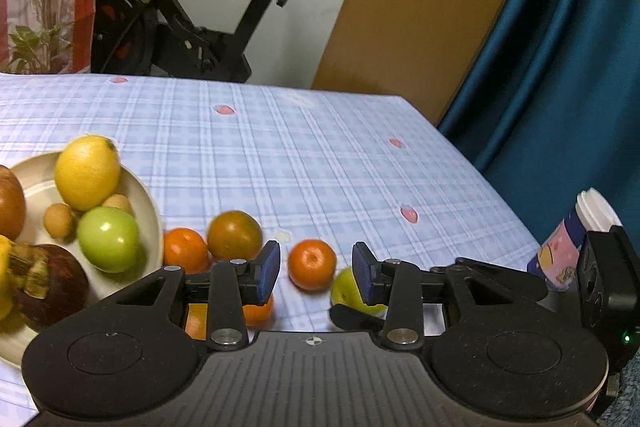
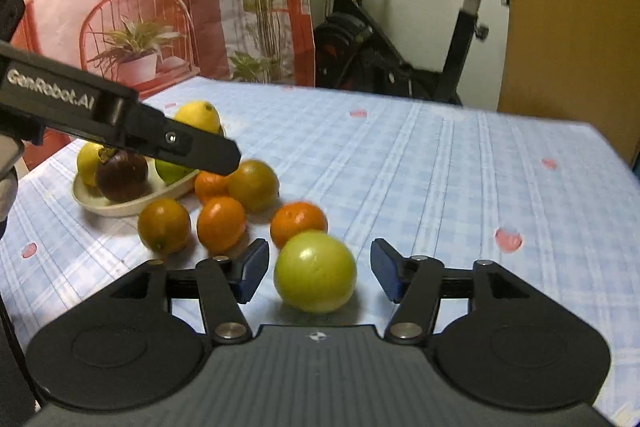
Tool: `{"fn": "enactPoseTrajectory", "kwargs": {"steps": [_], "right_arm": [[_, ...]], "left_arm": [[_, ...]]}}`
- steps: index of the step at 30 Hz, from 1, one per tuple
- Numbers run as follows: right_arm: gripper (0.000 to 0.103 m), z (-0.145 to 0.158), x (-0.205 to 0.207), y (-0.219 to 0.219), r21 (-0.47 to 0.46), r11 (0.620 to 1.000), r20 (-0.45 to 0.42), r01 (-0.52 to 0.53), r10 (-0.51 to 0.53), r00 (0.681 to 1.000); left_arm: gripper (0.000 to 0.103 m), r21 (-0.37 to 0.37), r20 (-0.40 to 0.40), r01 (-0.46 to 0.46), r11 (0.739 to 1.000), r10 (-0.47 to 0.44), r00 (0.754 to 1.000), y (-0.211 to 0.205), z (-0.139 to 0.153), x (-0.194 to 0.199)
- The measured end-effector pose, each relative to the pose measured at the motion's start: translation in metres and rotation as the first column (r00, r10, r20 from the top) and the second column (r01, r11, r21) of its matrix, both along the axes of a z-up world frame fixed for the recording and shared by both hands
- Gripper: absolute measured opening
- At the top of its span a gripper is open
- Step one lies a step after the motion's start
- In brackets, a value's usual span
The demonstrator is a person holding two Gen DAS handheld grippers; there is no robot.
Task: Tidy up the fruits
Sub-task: 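Move both tools to the large pale green apple beside the tangerines, then close both tools around the pale green apple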
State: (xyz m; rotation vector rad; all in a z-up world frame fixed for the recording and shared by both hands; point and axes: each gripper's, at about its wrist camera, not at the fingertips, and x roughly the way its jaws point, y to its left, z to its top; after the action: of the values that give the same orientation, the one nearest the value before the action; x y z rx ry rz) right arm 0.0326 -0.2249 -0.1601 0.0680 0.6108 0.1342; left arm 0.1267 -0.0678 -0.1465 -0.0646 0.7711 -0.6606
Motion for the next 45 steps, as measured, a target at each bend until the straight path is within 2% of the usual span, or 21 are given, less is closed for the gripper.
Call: {"fn": "enactPoseTrajectory", "kwargs": {"steps": [7, 14, 25, 34, 45], "right_arm": [[0.05, -0.006, -0.004, 0.0, 0.018, 0.999, 0.013, -0.028, 0.028, 1.0], [0.05, -0.009, -0.005, 0.004, -0.011, 0.999, 0.026, -0.037, 0.037, 0.999], [0.05, -0.01, -0.001, 0.002, -0.012, 1.0, 0.006, -0.027, 0.028, 1.0], [0.05, -0.01, -0.002, 0.006, -0.008, 0.997, 0.012, -0.072, 0.072, 0.997], [0.05, -0.012, 0.0, 0.005, -0.001, 0.998, -0.01, -0.065, 0.065, 0.998]], "left_arm": [[0.047, 0.037, -0.019, 0.04, 0.998, -0.04, 0.999, -0.02, -0.009, -0.006], [0.047, 0.049, -0.035, 0.048, 0.998, -0.047, 0.998, -0.023, -0.016, -0.009], [0.047, 0.037, -0.033, 0.024, 0.999, -0.023, 0.999, -0.019, -0.017, -0.012], [0.047, 0.022, -0.017, 0.001, 1.0, -0.001, 1.0, -0.018, -0.02, -0.017], [0.047, 0.025, -0.012, 0.005, 1.0, -0.004, 1.0, -0.018, -0.022, -0.019]]}}
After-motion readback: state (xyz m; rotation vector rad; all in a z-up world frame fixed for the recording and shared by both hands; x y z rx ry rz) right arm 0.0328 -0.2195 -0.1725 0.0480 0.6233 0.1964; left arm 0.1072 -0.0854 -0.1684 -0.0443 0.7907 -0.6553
